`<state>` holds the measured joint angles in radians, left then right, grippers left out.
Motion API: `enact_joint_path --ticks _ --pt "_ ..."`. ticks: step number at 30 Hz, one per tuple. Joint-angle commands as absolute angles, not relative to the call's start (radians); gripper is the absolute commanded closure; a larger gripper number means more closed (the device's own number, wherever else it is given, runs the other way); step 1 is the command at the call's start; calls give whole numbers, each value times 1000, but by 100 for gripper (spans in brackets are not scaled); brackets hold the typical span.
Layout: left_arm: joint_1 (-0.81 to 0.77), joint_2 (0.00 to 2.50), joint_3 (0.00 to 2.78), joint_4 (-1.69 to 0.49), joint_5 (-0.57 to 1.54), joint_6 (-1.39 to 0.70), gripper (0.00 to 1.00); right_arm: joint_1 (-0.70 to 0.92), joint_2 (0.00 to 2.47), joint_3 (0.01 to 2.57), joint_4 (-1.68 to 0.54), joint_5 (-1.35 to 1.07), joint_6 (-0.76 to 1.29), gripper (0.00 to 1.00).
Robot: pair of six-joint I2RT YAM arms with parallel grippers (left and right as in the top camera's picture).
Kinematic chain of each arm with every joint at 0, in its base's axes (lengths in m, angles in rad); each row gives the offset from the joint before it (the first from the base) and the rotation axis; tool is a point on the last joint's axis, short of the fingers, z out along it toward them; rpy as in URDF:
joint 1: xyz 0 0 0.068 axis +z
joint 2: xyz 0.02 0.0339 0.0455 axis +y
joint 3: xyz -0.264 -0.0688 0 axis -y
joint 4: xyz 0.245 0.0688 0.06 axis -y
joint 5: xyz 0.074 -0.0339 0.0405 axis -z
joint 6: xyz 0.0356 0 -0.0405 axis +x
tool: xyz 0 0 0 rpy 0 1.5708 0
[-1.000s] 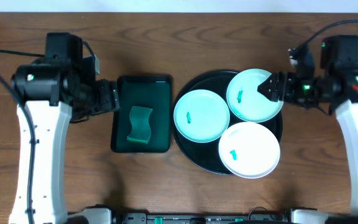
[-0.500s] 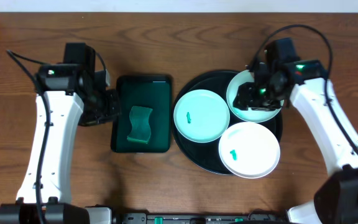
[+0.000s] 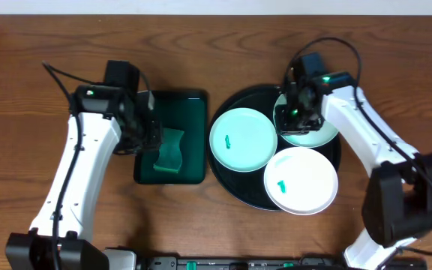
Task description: Clean dirty plates on tray and stack at the side
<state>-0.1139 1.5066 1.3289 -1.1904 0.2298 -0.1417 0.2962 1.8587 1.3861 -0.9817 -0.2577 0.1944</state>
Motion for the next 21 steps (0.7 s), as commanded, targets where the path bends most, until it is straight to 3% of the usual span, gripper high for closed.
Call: enact_joint_path --ticks 1,7,9,12,16,18,21 --pt "-135 1509 1325 -1175 216 -143 67 317 1890 1379 -976 -239 194 80" --pt "-135 1509 1325 -1168 216 -144 62 342 1910 1378 -964 -228 195 74" --pt "-135 1509 1325 -1168 216 -144 62 342 1910 1377 -960 -224 194 59" --pt "-135 1509 1325 -1168 216 -152 62 342 1910 1367 -950 -197 211 54" --pt "-135 1509 1324 -1168 217 -163 62 354 1910 1327 -895 -191 243 62" --pt "-135 1509 1324 -1168 216 -162 61 355 1910 1314 -875 -191 243 72" --pt "-135 1509 1324 -1168 217 -162 52 355 1910 1307 -867 -191 246 80"
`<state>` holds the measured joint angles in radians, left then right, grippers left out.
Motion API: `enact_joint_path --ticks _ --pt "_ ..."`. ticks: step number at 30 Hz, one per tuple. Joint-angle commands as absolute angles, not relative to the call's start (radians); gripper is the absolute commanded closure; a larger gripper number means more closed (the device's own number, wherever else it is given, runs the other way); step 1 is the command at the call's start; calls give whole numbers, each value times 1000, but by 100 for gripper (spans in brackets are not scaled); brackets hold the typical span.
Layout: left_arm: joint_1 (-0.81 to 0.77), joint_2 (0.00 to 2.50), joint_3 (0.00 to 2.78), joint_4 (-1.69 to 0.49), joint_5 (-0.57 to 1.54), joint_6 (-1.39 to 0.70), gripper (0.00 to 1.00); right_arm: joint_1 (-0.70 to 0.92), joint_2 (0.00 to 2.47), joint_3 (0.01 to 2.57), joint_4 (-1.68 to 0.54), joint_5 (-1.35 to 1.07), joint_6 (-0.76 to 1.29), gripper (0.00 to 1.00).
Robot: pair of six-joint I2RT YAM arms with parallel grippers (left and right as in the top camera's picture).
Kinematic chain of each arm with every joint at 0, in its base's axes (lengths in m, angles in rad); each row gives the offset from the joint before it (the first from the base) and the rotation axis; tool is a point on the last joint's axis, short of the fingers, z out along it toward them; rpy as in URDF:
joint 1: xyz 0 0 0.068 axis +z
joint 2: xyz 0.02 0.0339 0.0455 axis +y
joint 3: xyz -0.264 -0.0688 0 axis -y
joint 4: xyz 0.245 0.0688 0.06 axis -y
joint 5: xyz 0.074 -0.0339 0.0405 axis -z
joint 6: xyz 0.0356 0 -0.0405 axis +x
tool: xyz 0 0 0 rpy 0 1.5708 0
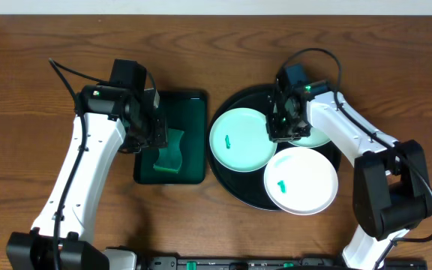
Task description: Clean dirty plates on tray and stack at the side
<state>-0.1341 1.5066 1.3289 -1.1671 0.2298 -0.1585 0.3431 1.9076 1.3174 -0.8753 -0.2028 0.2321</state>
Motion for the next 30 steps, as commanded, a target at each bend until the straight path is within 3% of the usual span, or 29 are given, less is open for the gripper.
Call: enact_joint_path --ticks 1,5,14,30 --pt "-135 1509 1324 -1168 217 -162 48 355 1910 1306 -866 -187 252 80" --pt "-135 1509 1324 -1166 217 -162 39 355 1910 1289 -838 -180 272 78" --pt "-135 1509 1324 -1160 217 -162 36 347 1909 1257 -777 -181 277 75" --pt "-135 1509 1324 -1148 217 -162 35 356 1909 1241 -778 -120 303 88"
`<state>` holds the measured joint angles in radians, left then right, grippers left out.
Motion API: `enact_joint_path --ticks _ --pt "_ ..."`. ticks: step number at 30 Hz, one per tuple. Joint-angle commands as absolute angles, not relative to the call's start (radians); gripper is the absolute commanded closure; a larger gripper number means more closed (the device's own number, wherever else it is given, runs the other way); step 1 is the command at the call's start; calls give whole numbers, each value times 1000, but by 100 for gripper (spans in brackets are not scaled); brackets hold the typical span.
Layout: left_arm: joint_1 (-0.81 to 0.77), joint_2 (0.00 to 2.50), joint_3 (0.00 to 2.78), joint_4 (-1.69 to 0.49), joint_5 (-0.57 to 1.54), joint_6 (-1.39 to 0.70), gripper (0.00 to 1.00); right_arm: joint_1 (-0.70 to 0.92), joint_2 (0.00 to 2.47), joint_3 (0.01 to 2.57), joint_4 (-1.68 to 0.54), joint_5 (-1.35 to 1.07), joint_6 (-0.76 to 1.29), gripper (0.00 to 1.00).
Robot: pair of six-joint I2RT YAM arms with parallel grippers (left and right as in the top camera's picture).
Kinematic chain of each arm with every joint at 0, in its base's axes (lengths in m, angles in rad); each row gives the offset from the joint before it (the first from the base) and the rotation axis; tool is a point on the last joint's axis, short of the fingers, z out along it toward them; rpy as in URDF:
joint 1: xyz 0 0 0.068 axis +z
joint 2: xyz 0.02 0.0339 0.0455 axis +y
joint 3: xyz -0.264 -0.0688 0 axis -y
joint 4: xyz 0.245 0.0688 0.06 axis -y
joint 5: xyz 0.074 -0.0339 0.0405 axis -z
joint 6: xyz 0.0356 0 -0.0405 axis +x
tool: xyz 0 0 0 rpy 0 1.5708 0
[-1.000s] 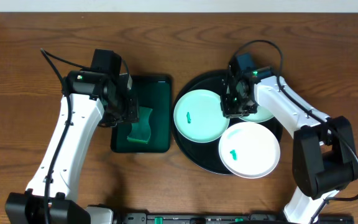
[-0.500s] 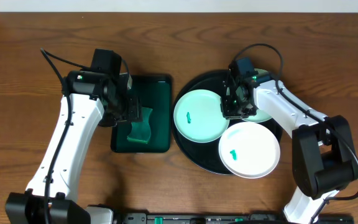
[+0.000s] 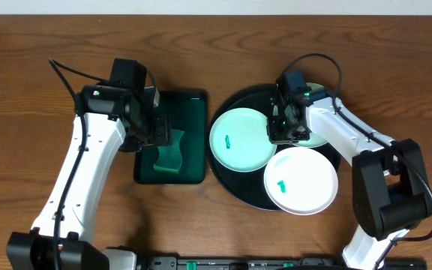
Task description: Clean dirty plates on tray and stack at the side
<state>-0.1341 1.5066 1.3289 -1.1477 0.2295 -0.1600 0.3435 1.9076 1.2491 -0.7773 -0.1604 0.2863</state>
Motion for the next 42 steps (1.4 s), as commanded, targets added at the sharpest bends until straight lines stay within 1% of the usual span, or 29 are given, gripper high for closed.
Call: enact_joint_path --ticks 1,4,15,18,36,37,38,39,42 --pt "-135 1509 1324 -1146 217 -162 35 356 1909 1240 -778 -121 304 88" --pt "-135 1509 1324 -1144 217 -162 35 359 1909 1236 -776 -120 330 91" --pt "-135 1509 1324 -1142 217 -162 35 361 1909 1229 -757 -120 329 94" --pt "-135 1509 1324 -1142 217 -162 36 361 1909 1228 -752 -120 329 99" --pt "-135 1509 1272 -1079 217 -204 35 362 1909 1228 -744 -120 329 99" --pt "-135 1509 1272 -1082 217 -204 30 361 1909 1228 -744 -121 329 99" --pt "-135 1509 1272 -1088 217 -204 18 362 1909 1228 -744 -120 329 99" --pt "-135 1509 1272 -1091 217 -204 15 362 1909 1228 -744 -120 329 99" --pt "-135 1509 1272 -1092 217 -204 14 363 1909 1228 -744 -121 329 99"
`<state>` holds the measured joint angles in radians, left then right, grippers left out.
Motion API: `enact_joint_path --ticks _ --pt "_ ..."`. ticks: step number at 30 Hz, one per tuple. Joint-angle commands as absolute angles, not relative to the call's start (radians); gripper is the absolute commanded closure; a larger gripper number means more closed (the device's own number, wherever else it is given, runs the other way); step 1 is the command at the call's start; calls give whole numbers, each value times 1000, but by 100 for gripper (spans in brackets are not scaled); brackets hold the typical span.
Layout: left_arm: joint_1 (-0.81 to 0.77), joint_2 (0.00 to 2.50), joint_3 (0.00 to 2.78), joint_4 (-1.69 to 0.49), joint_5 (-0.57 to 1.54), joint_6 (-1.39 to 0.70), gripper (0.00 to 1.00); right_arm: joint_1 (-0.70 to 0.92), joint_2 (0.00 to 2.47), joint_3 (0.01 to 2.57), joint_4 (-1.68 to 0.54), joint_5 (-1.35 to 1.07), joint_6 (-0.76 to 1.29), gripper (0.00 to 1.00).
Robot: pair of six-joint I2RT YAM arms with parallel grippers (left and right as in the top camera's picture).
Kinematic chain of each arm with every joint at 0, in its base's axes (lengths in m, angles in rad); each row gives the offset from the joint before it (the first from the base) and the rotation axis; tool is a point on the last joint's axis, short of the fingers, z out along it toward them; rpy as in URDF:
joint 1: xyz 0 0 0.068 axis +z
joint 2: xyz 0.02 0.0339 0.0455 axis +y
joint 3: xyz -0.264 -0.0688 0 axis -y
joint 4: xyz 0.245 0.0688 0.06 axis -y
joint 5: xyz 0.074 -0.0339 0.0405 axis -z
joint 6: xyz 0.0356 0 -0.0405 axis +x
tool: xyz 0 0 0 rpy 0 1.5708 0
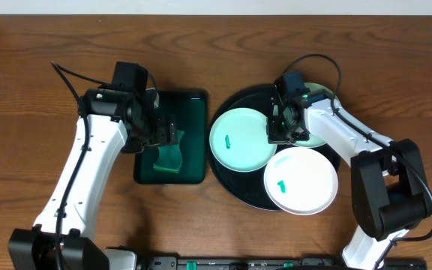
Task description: Clean dirty plates on tray and stack at the side
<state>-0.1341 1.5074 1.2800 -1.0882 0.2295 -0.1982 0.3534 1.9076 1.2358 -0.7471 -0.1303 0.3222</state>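
Observation:
A round black tray [235, 187] carries three plates: a mint plate [240, 142] at the left with a small green smear, a white plate [301, 180] at the front with a green smear, and a mint plate [322, 135] at the back mostly hidden by my right arm. My right gripper [280, 133] sits low at the right rim of the left mint plate; its jaws are hidden under the wrist. My left gripper [163, 137] hovers over the green sponge [169, 154] in the dark green tray [193, 112], its fingers at the sponge's top edge.
Brown wooden table [396, 67] all around. The dark green rectangular tray lies just left of the black tray, almost touching it. Cables loop above both arms. A dark rail runs along the front edge [223, 262].
My left gripper has shifted slightly right and down toward the sponge's top. My right gripper stays at the mint plate's right rim, hardly moved.
At first my right gripper was over the back mint plate and my left gripper stood at the green tray's left side. The right gripper then moved left to the rim of the left mint plate and stayed. The left gripper crept closer to the sponge.

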Motion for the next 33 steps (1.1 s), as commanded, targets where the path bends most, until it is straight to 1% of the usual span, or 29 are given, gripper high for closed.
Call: enact_joint_path --ticks 1,2,3,4,5,6,18,19,21,22,28,33 --pt "-135 1509 1272 -1090 217 -204 14 363 1909 1228 -744 -121 329 99" --pt "-135 1509 1272 -1089 217 -204 14 363 1910 1228 -744 -120 329 99" --pt "-135 1509 1272 -1089 217 -204 21 363 1909 1228 -745 -120 329 99" --pt "-135 1509 1272 -1085 217 -204 37 363 1909 1228 -746 -120 329 99" --pt "-135 1509 1272 -1081 217 -204 46 363 1909 1228 -748 -120 329 99" --pt "-135 1509 1272 -1077 217 -204 50 363 1909 1228 -748 -120 329 99" --pt "-135 1509 1271 -1082 217 -216 50 363 1909 1228 -747 -124 329 99" --pt "-135 1509 1271 -1087 217 -225 54 363 1909 1228 -746 -124 329 99" --pt "-135 1509 1271 -1102 217 -235 91 363 1909 1228 -744 -124 329 99" --pt "-135 1509 1269 -1109 217 -245 93 363 1909 1228 -742 -124 329 99" --pt "-143 1509 1261 -1109 217 -294 93 363 1909 1228 -736 -124 329 99" --pt "-170 1509 1261 -1089 216 -294 90 360 1909 1228 -741 -124 329 99"
